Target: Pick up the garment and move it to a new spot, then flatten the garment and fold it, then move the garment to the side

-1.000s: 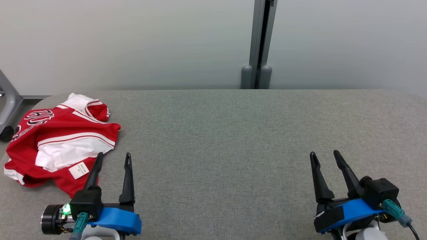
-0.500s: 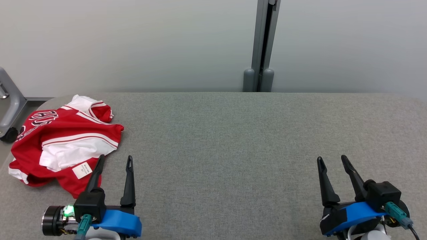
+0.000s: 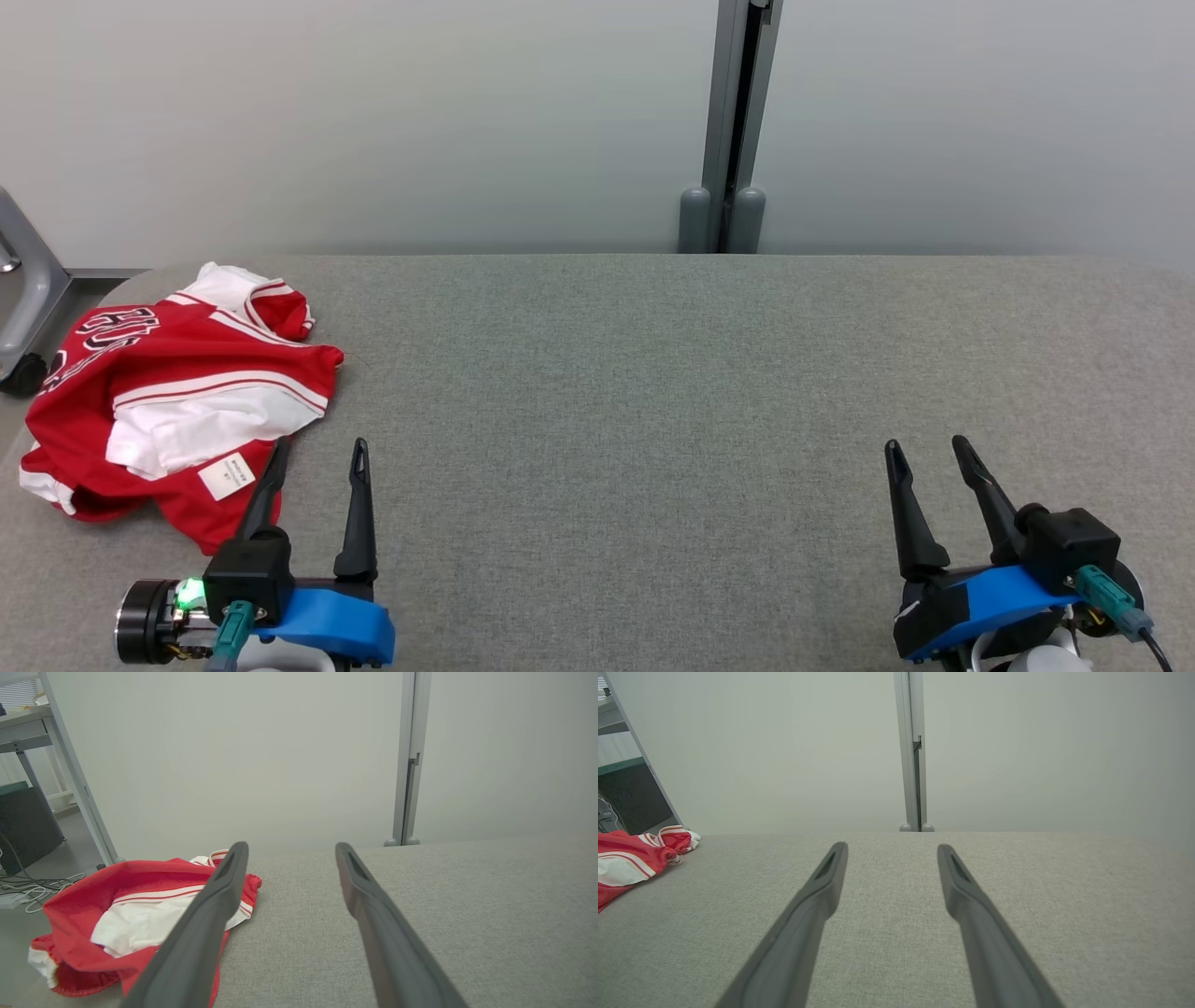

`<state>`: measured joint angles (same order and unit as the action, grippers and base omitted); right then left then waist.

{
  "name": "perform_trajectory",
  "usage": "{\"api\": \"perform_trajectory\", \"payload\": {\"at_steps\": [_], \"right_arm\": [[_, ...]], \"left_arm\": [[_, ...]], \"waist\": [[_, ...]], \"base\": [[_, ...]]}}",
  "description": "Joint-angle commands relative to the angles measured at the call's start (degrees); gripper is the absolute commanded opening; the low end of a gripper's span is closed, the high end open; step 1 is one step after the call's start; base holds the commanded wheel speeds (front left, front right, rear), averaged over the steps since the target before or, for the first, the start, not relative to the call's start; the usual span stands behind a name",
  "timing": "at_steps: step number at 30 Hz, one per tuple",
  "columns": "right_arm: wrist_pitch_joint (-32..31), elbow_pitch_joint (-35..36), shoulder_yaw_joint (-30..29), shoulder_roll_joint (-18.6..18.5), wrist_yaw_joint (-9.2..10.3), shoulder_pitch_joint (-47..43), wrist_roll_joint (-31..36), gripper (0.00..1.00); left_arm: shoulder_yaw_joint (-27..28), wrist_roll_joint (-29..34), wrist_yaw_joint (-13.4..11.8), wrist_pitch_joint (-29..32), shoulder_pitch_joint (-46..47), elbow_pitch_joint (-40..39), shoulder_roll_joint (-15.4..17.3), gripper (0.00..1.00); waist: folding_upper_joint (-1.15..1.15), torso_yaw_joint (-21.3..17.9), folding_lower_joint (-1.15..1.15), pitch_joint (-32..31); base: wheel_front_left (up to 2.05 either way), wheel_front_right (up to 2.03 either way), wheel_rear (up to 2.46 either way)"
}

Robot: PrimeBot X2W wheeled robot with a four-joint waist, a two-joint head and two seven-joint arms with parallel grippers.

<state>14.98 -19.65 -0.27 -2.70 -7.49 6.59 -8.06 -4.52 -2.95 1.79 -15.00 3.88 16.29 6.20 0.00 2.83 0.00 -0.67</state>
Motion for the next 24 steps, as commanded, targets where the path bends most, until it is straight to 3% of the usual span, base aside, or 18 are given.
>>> {"api": "perform_trajectory", "payload": {"at_steps": [1,12,24], "right_arm": [[0.3,0.0,0.0,-0.3,-0.01,0.3,0.0,1.00],[0.3,0.3,0.2,-0.3,-0.01,-0.1,-0.5,1.00],[0.3,0.8,0.7,-0.3,-0.01,-0.2,-0.9,1.00]], "left_arm": [[0.2,-0.2,-0.4,-0.3,0.0,0.2,0.1,1.00],[0.5,-0.3,-0.8,-0.3,0.6,0.5,0.4,1.00],[1.8,-0.9,-1.2,-0.3,1.0,0.1,1.5,1.00]], "waist": [[0.00,0.1,0.00,0.0],[0.00,3.0,0.00,0.0],[0.00,10.2,0.00,1.0]], "base": [[0.00,0.00,0.00],[0.00,0.00,0.00],[0.00,0.00,0.00]]}}
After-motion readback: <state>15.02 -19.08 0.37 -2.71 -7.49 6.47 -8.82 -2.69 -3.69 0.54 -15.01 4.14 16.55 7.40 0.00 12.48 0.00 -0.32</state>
